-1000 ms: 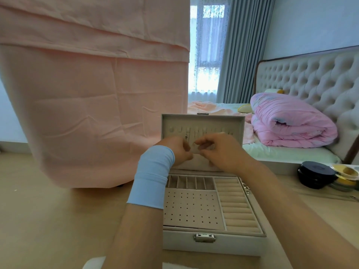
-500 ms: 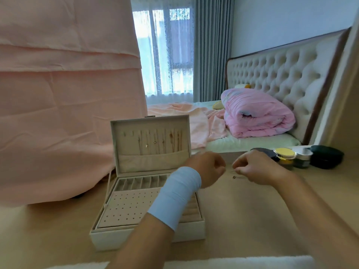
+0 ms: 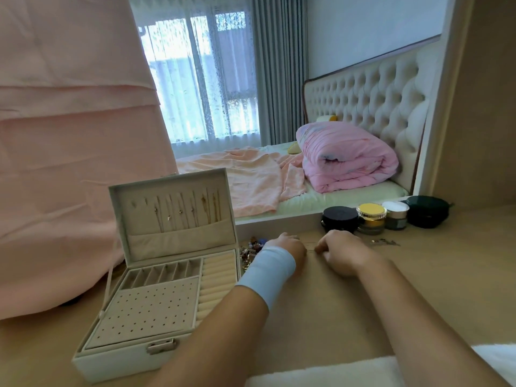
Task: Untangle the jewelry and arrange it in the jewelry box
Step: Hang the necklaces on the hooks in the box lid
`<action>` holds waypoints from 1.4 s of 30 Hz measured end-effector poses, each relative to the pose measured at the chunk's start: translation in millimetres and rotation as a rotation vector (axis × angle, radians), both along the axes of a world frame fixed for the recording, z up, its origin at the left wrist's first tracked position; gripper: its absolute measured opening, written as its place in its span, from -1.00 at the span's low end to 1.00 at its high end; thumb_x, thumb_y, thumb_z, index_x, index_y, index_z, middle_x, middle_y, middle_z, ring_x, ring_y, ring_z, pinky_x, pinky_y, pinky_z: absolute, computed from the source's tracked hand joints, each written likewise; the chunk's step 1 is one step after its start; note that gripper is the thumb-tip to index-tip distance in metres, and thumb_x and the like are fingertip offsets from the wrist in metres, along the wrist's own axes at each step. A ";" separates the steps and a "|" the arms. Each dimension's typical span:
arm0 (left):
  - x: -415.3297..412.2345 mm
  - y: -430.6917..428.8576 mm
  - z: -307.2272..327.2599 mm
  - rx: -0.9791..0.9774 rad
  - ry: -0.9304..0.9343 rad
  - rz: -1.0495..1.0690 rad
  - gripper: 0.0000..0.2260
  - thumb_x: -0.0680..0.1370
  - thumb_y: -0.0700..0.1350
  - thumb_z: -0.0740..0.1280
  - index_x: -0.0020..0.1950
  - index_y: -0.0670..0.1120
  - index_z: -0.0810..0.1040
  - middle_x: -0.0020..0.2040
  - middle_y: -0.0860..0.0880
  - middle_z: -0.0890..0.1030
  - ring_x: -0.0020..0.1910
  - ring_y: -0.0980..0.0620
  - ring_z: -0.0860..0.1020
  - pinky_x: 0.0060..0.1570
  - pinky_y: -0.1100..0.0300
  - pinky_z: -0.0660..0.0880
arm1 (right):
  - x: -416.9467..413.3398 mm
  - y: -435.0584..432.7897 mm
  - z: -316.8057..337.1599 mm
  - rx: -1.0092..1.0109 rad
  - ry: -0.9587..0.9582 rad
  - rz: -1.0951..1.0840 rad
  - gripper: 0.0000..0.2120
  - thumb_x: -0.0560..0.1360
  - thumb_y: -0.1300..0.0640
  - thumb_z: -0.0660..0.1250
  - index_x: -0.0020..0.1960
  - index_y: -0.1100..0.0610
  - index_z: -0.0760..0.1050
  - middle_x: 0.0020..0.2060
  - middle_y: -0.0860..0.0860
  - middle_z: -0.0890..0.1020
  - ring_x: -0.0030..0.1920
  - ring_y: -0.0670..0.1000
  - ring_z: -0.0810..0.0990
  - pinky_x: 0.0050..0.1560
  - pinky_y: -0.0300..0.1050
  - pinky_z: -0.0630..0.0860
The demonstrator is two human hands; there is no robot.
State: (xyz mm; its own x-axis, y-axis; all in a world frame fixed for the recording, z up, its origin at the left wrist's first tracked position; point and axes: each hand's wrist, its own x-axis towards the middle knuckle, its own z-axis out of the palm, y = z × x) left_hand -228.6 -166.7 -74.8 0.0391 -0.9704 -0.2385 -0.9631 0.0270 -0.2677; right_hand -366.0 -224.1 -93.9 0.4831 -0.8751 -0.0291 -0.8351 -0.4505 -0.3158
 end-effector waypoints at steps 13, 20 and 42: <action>-6.4 9.5 0.2 -0.236 0.048 0.042 -0.79 0.58 -0.20 0.25 0.14 -0.05 0.62 0.10 -0.09 0.64 0.01 -0.14 0.61 -0.14 0.09 0.45 | 3.7 9.4 10.2 0.087 -0.076 0.038 -0.80 0.52 0.19 0.36 0.04 -0.02 0.70 0.00 -0.07 0.67 0.05 0.00 0.63 0.20 -0.02 0.59; 3.0 24.5 14.0 -0.287 0.214 0.105 -0.78 0.58 -0.07 0.17 -0.05 -0.07 0.60 -0.09 -0.05 0.63 -0.17 -0.10 0.56 -0.18 0.11 0.47 | 8.9 16.1 15.0 0.170 -0.251 0.161 -0.83 0.47 0.13 0.46 0.04 -0.03 0.73 -0.03 -0.13 0.72 0.00 -0.11 0.65 0.10 -0.14 0.58; 118.7 122.4 61.1 -0.331 1.416 0.100 -0.79 0.64 -0.15 0.19 -0.08 -0.11 0.59 -0.06 -0.10 0.63 -0.01 -0.04 0.57 0.15 0.04 0.52 | 62.4 103.7 74.3 0.577 -0.725 0.386 -0.76 0.68 0.07 0.21 0.00 0.19 0.56 -0.43 -0.04 0.34 -0.49 -0.10 0.23 -0.43 -0.21 0.14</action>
State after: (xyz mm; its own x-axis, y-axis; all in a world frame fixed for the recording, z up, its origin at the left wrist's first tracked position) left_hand -109.9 -44.3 -13.7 0.0357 -0.9948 0.0955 -0.4148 0.0722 0.9070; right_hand -303.6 -120.4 -19.6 0.8000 -0.5999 0.0143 -0.1834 -0.2671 -0.9460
